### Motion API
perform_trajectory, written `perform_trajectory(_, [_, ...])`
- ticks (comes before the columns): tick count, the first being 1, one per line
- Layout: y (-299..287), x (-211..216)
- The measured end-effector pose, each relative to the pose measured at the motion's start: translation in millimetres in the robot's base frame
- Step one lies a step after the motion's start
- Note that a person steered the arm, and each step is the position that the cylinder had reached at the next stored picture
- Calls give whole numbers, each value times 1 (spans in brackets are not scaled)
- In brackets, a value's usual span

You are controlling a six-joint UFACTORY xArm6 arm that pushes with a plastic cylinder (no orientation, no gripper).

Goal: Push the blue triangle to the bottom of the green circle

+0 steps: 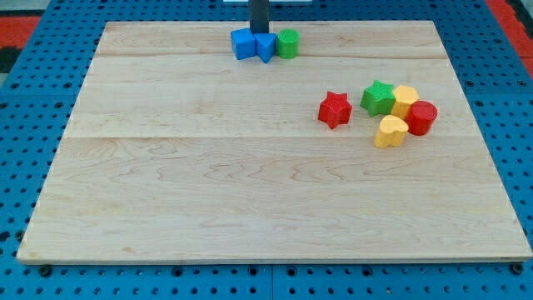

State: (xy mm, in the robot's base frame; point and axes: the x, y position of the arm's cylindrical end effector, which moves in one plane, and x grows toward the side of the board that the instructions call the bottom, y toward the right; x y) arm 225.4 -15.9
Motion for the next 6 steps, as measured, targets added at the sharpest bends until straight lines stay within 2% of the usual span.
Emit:
perform_trajectory(3, [-27,55])
perform_trajectory(6, [-45,89])
